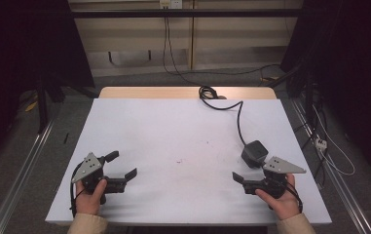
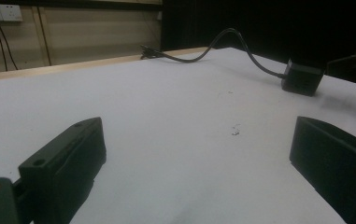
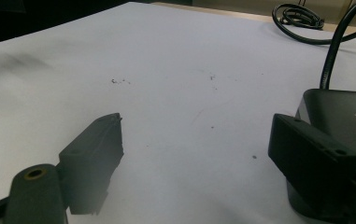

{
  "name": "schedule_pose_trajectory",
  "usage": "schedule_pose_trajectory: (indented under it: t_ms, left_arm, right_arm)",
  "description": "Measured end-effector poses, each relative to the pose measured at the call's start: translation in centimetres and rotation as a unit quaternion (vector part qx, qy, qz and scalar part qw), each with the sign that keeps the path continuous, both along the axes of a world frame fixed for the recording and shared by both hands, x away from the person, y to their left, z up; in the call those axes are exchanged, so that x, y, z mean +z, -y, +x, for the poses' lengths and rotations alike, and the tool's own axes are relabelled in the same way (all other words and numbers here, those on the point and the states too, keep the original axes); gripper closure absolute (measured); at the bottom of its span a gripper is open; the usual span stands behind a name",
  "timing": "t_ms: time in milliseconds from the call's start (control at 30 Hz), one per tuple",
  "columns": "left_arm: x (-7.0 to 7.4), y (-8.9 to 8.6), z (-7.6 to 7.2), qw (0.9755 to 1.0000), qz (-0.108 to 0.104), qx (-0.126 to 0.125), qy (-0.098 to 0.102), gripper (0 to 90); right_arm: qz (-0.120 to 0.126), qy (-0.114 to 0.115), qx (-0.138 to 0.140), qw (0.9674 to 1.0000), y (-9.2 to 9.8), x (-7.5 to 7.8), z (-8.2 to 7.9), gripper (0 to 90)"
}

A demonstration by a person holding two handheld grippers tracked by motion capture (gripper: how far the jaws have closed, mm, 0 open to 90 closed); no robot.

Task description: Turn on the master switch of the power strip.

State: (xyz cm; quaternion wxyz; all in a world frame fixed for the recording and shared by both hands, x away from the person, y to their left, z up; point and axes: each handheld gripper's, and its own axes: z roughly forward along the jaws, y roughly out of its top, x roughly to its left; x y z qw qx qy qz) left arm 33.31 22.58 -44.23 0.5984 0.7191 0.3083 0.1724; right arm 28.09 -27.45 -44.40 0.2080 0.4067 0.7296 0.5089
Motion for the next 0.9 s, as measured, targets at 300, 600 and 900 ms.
schedule_pose_trajectory:
  t_ms: [300,600,900]
  left_arm:
    - [0.0,0.0,0.0,1.0000,0.002,0.001,-0.001,3.3]
    - [0.0,0.0,0.0,1.0000,0.000,0.001,-0.001,3.3]
    - [0.0,0.0,0.0,1.0000,0.002,0.002,0.000,3.3]
  right_arm:
    - [-0.010,-0.003,0.011,0.9999,0.2,-0.3,-0.5,17.7]
    - [-0.012,-0.006,0.012,0.9998,0.7,-0.6,-0.8,17.6]
    - [-0.016,-0.009,0.014,0.9997,0.9,-0.7,-1.2,17.6]
